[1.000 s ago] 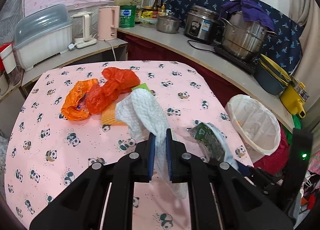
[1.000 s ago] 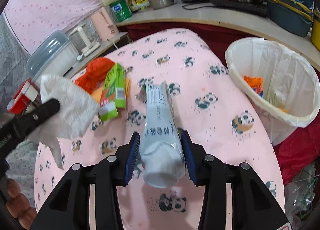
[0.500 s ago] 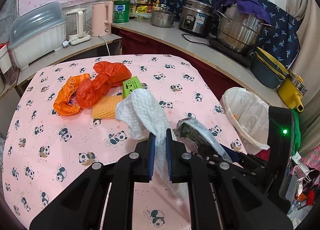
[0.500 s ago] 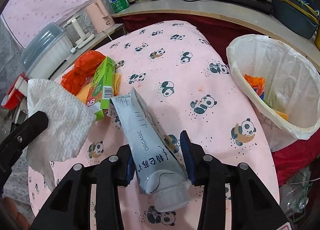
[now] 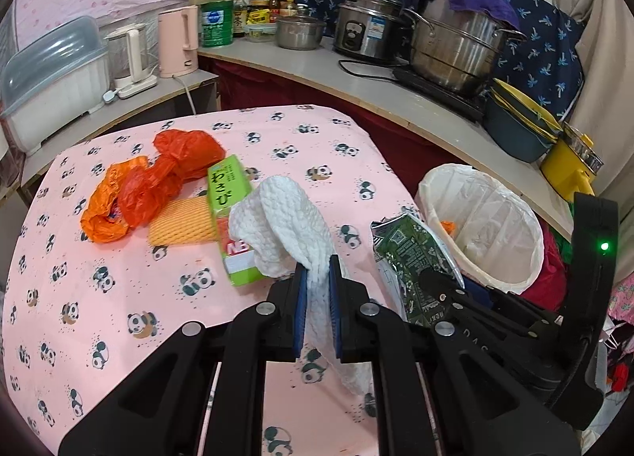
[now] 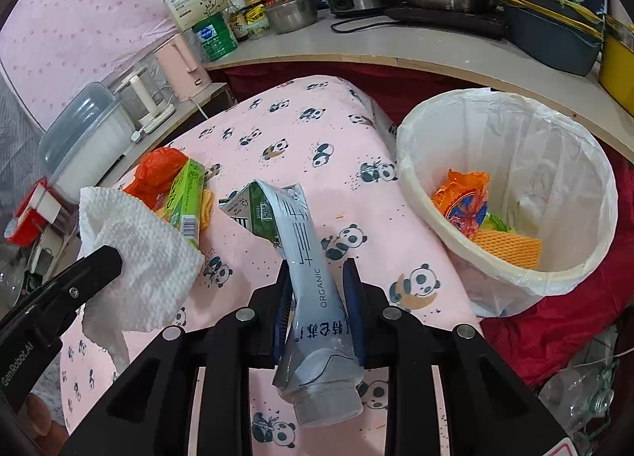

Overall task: Collect trash
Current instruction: 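Carry the carton and tissue over the wastebasket with both grippers, then open both grippers to drop the carton and tissue into the wastebasket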

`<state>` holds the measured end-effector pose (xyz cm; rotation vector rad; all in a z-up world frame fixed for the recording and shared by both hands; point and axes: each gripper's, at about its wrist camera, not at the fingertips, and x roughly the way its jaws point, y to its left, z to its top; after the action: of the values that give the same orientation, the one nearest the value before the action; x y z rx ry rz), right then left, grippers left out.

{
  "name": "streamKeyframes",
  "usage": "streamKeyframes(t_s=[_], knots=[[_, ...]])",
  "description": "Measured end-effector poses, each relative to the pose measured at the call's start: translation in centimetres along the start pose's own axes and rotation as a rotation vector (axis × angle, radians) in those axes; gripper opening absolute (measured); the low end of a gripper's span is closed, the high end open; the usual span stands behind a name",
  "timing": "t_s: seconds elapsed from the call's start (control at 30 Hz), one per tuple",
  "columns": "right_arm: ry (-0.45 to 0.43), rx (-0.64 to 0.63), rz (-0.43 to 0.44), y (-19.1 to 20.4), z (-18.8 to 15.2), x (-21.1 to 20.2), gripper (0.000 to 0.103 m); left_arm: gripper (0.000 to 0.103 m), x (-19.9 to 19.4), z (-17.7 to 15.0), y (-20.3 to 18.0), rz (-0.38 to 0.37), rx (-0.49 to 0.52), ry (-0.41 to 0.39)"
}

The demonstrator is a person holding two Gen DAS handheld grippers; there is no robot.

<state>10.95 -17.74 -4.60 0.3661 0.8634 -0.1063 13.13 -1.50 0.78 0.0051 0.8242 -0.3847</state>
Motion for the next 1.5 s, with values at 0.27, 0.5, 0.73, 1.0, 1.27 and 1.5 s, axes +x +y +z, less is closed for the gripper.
streamKeyframes(t_s=[0.27, 0.5, 0.73, 1.0, 1.27, 1.5], knots=[[-0.053, 0.066, -0.028, -4.2, 1.3, -2.1, 0.024, 0.010, 1.4, 1.4, -4.6, -0.046, 0.071, 0.001], [-0.109, 0.162, -0.089, -9.8, 2.4, -4.0, 0.024, 0.010, 3.3, 2.5, -9.4, -0.112, 0.147, 0.017], [-0.150, 0.268, -0.161, -15.7, 3.1, -5.3, 0.024, 0.010, 5.9, 3.3, -14.7, -0.196, 0.227, 0.050], [-0.162, 0.332, -0.203, -19.4, 3.2, -5.7, 0.024, 0.012, 9.2, 4.1, -18.7, -0.267, 0.265, 0.097], [-0.160, 0.347, -0.205, -20.1, 3.5, -5.0, 0.024, 0.052, 10.2, 4.9, -19.0, -0.227, 0.239, 0.071], [-0.154, 0.341, -0.199, -19.8, 3.8, -4.6, 0.025, 0.052, 10.5, 5.2, -17.6, -0.200, 0.212, 0.073]])
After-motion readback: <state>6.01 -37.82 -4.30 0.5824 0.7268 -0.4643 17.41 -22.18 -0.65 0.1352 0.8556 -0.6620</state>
